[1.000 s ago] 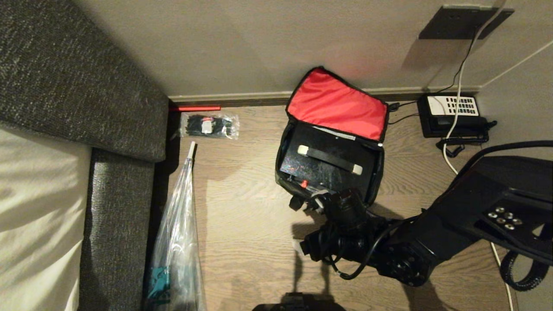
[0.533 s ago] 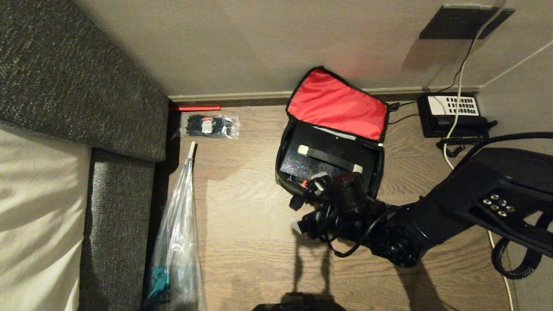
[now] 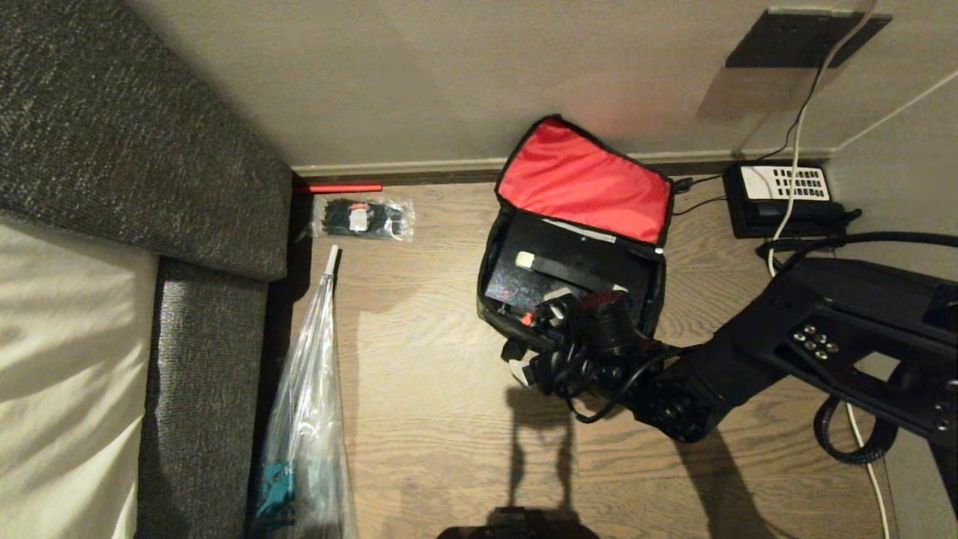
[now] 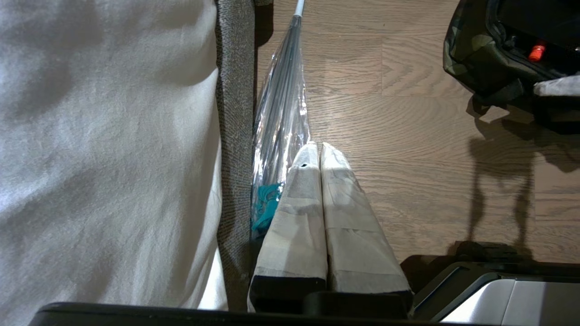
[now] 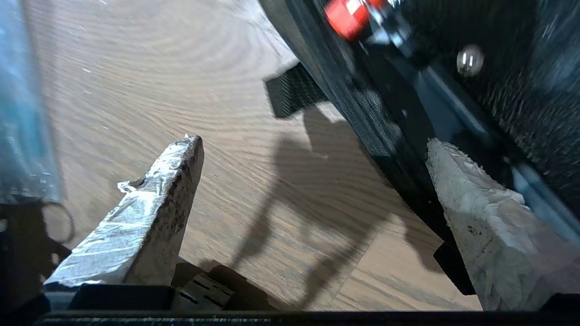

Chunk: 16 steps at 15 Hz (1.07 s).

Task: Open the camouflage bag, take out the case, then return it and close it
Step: Close the top of the storage box

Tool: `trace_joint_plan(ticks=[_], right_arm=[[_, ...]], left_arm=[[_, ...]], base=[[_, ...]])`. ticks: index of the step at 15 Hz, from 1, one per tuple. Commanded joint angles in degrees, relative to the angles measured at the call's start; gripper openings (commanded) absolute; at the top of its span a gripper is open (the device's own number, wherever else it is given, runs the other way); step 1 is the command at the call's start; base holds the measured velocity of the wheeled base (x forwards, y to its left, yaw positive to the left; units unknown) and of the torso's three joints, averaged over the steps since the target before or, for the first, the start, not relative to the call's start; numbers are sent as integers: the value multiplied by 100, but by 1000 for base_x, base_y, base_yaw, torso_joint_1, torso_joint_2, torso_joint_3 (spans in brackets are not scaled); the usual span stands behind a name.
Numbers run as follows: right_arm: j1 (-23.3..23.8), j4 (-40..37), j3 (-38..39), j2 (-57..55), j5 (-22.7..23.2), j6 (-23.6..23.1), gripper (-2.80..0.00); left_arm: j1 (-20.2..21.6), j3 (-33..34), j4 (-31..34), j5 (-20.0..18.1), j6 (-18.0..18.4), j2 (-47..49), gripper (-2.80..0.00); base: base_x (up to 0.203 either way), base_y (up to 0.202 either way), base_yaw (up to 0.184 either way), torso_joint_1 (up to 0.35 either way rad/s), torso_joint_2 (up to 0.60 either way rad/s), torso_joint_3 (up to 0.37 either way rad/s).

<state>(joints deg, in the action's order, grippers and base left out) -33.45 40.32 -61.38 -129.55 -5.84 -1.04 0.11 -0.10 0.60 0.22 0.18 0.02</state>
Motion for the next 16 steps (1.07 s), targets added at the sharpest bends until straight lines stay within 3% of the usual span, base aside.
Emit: trace_joint_plan(ticks=[1,9,16], right_arm=[[5,72,-64,-201,-5,-2,0],[57,1347,-164,-678,-58,-668,0],[49,1373,-246,-1006,-75,-667,0]], left_arm=[[6,1,2,4,-1,-2,-280],[6,1,2,4,-1,-2,-280],[-2,1,2,4,-1,-2,-280]], base=[[0,0,0,0,0,0],[0,0,0,0,0,0],[0,0,0,0,0,0]])
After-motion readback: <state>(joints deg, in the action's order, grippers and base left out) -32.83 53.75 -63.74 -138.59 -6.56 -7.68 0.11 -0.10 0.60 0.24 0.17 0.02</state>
